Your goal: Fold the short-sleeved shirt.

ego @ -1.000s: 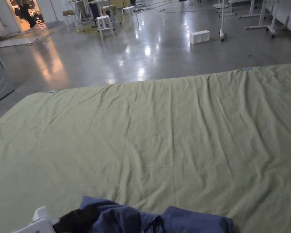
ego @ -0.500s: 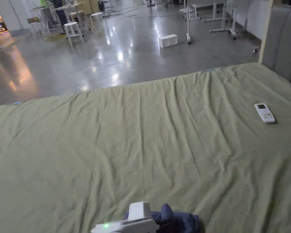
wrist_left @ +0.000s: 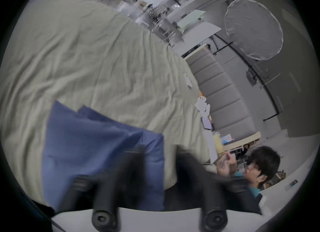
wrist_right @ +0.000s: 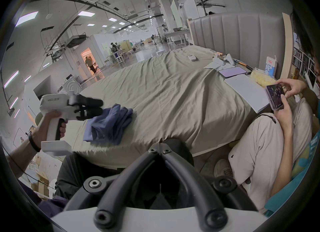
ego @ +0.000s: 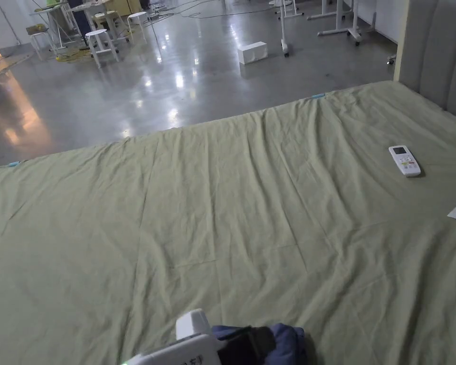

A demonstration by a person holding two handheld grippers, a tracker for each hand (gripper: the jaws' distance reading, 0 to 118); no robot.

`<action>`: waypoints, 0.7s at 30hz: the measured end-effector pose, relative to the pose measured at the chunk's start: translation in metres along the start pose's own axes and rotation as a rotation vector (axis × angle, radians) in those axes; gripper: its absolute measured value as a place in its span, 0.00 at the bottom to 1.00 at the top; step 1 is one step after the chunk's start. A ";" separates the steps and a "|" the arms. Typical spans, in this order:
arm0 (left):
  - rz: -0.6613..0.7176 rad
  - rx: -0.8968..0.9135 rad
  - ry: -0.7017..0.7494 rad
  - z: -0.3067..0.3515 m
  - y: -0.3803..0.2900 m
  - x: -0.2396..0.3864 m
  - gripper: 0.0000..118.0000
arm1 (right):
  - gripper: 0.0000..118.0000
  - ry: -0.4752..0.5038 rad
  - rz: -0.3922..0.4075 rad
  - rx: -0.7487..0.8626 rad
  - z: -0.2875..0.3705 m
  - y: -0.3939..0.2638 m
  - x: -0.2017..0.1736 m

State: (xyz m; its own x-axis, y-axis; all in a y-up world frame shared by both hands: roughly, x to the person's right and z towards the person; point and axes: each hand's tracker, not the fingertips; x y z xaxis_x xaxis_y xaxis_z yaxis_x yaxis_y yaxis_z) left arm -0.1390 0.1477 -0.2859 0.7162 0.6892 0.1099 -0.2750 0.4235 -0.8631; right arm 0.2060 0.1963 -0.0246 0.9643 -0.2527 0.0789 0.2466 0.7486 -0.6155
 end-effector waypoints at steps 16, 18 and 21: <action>-0.089 0.069 -0.181 0.020 -0.001 0.007 0.01 | 0.00 0.160 0.093 -0.050 -0.049 0.032 -0.042; -0.085 0.129 -0.192 0.052 0.005 0.000 0.01 | 0.00 0.249 0.075 -0.070 -0.079 0.046 -0.058; -0.094 0.188 -0.045 0.084 0.014 -0.024 0.05 | 0.00 0.294 0.065 -0.119 -0.134 0.067 -0.086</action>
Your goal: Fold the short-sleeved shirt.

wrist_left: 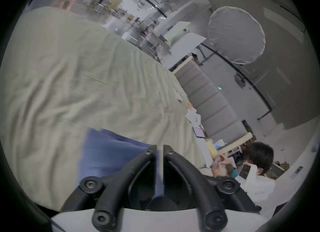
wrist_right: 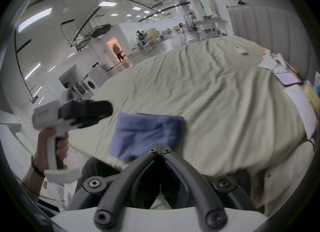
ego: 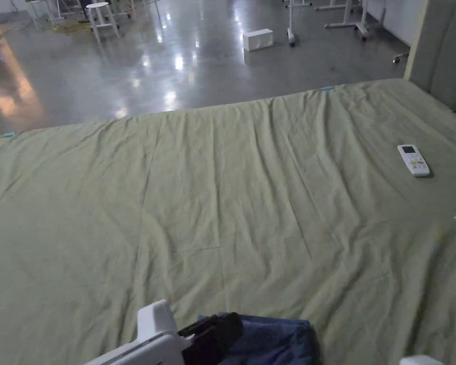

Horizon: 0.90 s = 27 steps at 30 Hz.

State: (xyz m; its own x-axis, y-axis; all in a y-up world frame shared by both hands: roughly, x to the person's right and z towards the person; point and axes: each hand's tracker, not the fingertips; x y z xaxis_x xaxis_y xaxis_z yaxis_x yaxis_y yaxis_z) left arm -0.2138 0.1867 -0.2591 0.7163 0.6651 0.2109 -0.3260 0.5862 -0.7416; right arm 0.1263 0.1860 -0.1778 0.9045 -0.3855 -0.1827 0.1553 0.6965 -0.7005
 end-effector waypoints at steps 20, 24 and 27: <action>-0.049 -0.340 -0.083 -0.084 -0.014 -0.097 0.91 | 0.00 -0.008 -0.073 -0.331 -0.132 0.001 0.032; -0.090 -0.375 -0.105 -0.096 -0.012 -0.080 0.70 | 0.00 -0.022 -0.058 -0.317 -0.133 0.000 0.027; -0.134 -0.400 0.004 -0.099 -0.011 -0.076 0.49 | 0.00 -0.028 -0.053 -0.307 -0.132 -0.002 0.025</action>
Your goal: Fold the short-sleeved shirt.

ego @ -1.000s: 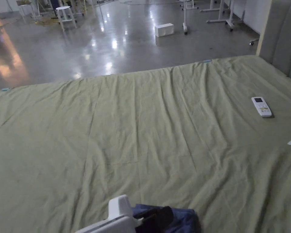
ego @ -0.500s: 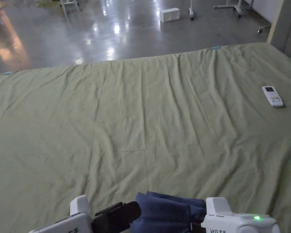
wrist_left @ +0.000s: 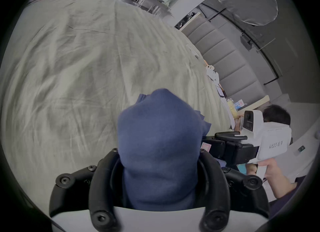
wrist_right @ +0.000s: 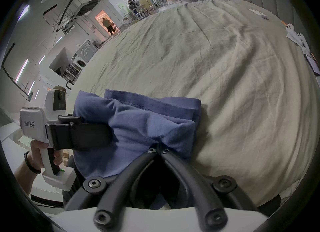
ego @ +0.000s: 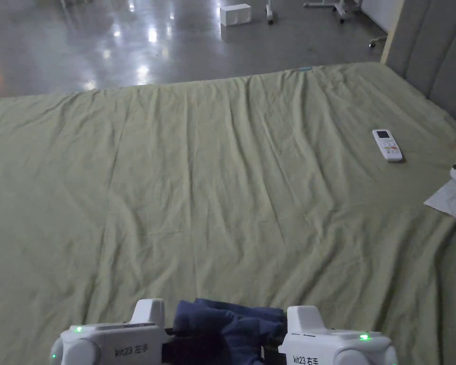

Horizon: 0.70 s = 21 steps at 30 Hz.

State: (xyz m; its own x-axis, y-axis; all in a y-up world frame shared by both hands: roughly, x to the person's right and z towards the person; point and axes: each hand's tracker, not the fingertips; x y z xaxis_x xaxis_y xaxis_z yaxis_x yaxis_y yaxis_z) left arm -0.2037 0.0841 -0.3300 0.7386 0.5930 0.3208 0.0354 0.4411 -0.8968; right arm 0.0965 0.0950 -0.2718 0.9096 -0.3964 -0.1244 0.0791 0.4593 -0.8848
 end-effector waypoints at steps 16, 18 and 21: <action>0.209 0.197 0.044 0.142 0.006 -0.029 0.43 | 0.00 0.083 -0.036 0.176 0.094 -0.050 -0.025; 0.253 0.226 0.119 0.195 0.004 -0.064 0.43 | 0.00 0.072 -0.133 0.125 0.107 -0.063 -0.022; 0.322 0.275 0.279 0.278 -0.007 -0.125 0.42 | 0.00 0.145 -0.214 0.122 0.115 -0.081 -0.023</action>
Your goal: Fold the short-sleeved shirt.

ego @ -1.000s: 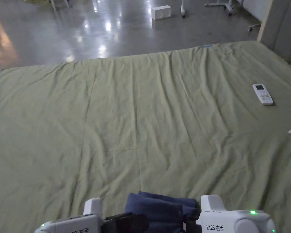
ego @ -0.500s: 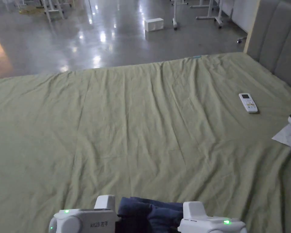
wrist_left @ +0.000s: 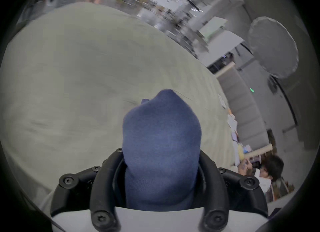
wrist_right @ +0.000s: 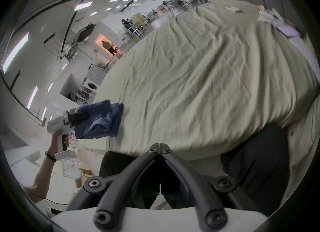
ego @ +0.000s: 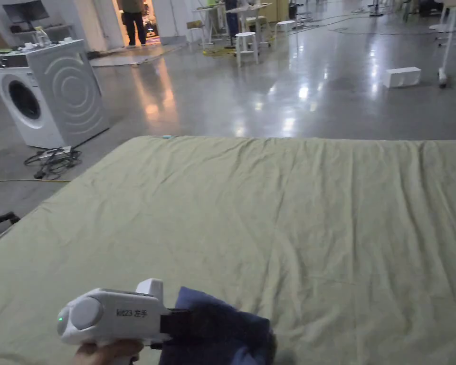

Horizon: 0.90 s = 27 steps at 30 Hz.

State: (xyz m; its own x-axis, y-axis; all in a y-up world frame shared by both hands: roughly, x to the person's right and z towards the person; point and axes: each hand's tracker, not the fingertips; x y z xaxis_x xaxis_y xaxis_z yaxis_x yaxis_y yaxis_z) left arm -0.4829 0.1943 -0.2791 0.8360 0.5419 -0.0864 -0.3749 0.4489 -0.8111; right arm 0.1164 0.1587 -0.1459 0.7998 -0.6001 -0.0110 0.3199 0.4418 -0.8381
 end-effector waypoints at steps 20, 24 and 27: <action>0.046 -0.106 0.713 0.032 0.100 -0.131 0.75 | 0.00 -0.119 0.216 -0.092 -0.007 0.008 -0.013; -0.204 0.077 0.676 0.077 0.094 -0.072 0.75 | 0.00 -0.197 0.374 -0.034 -0.001 0.008 -0.018; -0.366 0.198 0.522 0.111 0.065 -0.004 0.74 | 0.00 -0.155 0.401 0.091 0.013 0.017 -0.028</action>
State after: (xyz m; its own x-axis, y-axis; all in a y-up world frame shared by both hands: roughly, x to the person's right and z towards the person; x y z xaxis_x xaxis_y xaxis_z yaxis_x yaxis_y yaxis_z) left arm -0.5554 0.3004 -0.2673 0.9889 -0.0634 -0.1345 -0.0544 0.6875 -0.7242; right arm 0.1057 0.1913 -0.1527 0.9344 -0.2652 -0.2380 0.0064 0.6802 -0.7330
